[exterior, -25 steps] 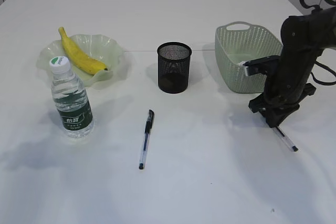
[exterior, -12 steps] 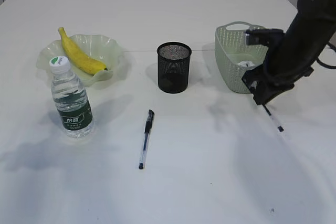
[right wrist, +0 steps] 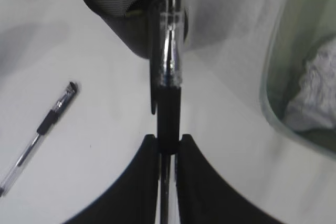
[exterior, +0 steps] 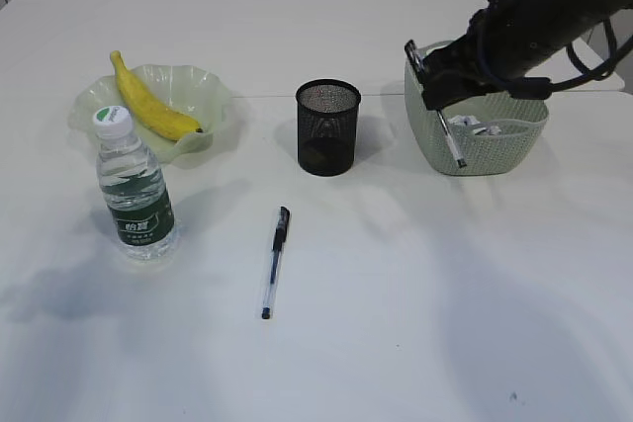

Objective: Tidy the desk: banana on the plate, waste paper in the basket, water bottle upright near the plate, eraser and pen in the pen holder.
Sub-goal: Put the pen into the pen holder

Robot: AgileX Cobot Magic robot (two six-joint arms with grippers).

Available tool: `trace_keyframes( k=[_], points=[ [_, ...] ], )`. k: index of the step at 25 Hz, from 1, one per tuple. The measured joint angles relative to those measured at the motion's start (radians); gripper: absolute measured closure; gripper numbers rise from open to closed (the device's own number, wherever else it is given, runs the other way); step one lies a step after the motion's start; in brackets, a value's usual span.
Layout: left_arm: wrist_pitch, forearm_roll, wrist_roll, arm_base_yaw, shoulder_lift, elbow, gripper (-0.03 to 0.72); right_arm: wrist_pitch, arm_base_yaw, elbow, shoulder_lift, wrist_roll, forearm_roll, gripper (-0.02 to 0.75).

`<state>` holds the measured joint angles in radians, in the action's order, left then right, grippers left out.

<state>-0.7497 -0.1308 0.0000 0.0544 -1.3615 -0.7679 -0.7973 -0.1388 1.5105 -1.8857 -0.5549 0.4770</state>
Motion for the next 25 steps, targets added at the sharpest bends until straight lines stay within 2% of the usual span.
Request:
trace_keyframes(
  k=[7, 14, 20, 25],
  points=[
    [0.000, 0.000, 0.000, 0.000, 0.000, 0.000, 0.178, 0.298, -0.113, 0.000, 0.000, -0.054, 0.046, 0.687],
    [0.000, 0.000, 0.000, 0.000, 0.000, 0.000, 0.178, 0.477, -0.123, 0.000, -0.066, -0.119, 0.189, 0.687],
    [0.006, 0.000, 0.000, 0.000, 0.000, 0.000, 0.178, 0.522, -0.123, -0.002, -0.099, -0.334, 0.396, 0.687],
    [0.006, 0.000, 0.000, 0.000, 0.000, 0.000, 0.178, 0.522, -0.123, 0.057, -0.157, -0.570, 0.644, 0.687]
  ],
)
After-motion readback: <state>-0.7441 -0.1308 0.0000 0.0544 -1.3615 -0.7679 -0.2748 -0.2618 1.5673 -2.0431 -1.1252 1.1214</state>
